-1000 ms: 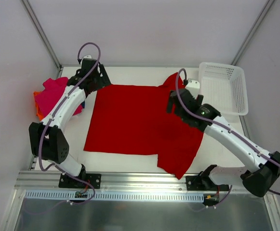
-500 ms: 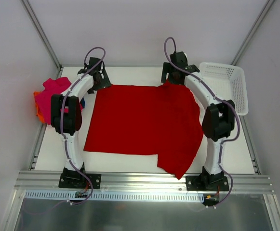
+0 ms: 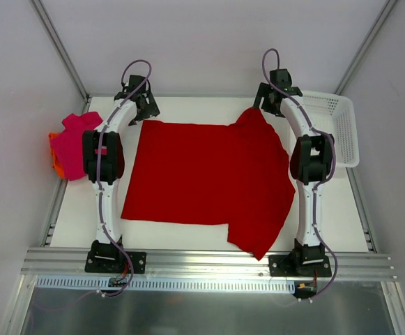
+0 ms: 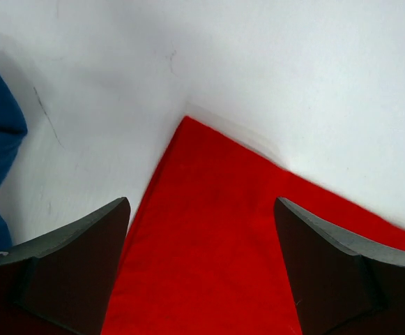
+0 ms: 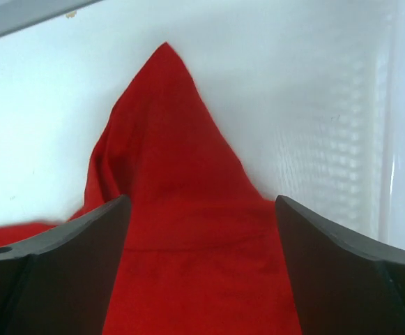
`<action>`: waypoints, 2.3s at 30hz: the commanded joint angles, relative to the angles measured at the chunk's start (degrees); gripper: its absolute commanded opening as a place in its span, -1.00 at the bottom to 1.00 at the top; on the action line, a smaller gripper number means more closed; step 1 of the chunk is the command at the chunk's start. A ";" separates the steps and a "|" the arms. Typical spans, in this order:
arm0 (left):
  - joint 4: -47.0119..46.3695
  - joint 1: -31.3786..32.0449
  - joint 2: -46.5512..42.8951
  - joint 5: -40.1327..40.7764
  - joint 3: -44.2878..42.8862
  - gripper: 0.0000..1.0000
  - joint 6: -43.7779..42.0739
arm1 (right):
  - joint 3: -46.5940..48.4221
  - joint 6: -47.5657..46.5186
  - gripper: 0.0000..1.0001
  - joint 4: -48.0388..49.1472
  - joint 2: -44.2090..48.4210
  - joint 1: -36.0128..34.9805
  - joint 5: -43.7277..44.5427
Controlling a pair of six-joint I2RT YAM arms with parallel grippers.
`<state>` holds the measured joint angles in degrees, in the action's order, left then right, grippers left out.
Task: Fold and stack the t-shirts
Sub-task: Flatten the tshirt out, then fold the tshirt
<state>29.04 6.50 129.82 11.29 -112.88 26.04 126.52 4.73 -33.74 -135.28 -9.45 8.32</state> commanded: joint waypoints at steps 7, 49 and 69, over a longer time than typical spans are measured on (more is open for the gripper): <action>1.02 -1.76 2.98 -1.96 -2.79 0.70 -0.47 | 9.62 4.49 0.79 2.44 -7.71 0.49 -5.15; 1.02 -5.71 8.61 -11.11 -7.00 0.23 1.29 | 9.71 5.99 -0.54 11.50 -13.52 1.10 -11.92; 0.93 -6.15 12.91 -18.41 -13.68 0.45 3.93 | 8.49 8.54 0.26 16.51 -13.43 -0.57 -17.81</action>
<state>29.45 1.02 141.51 -3.16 -123.76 28.29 133.84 12.12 -19.97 -149.01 -9.32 -6.68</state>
